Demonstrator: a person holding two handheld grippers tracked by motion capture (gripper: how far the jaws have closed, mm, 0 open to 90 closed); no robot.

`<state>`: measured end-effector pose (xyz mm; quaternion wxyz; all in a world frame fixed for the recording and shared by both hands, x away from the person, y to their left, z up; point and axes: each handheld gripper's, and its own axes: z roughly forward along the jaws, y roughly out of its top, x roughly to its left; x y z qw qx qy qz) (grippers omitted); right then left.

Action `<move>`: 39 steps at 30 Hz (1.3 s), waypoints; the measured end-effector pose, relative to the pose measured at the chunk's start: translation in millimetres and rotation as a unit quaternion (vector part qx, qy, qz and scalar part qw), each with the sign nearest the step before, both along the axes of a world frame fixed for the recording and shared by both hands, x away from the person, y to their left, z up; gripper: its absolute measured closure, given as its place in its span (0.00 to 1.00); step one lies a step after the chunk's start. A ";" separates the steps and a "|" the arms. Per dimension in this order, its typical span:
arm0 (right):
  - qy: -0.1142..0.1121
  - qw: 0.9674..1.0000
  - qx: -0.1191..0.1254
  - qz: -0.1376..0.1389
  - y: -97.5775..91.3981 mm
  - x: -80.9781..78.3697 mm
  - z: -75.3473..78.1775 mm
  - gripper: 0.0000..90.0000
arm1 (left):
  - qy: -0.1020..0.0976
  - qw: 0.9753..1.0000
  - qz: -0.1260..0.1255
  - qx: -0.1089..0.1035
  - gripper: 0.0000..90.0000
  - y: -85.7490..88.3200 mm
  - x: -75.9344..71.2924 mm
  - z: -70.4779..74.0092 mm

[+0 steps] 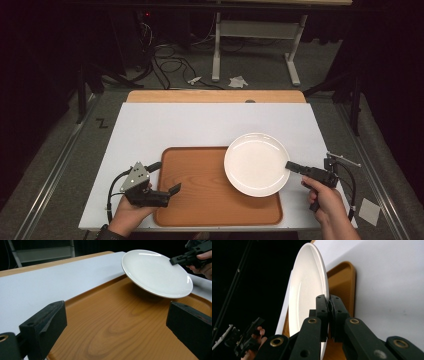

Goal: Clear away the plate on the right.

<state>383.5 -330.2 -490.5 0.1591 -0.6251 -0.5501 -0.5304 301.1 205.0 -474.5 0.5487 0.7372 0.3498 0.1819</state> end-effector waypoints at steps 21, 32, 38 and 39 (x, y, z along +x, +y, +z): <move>0.009 0.999 -0.014 0.044 23.3 0.3 -5.3 0.99 | -0.002 1.000 -0.001 0.000 0.04 0.9 -0.5 0.6; 0.010 0.998 -0.027 0.061 32.1 1.0 -6.6 0.99 | -0.005 1.000 0.001 -0.002 0.04 1.9 -0.9 1.4; 0.013 0.997 -0.033 0.065 34.1 1.1 -7.3 0.99 | -0.005 1.000 0.000 -0.002 0.04 1.7 -1.0 1.6; 0.012 0.997 -0.032 0.064 35.0 1.2 -7.6 0.99 | -0.005 1.000 0.000 -0.002 0.04 1.7 -1.1 1.6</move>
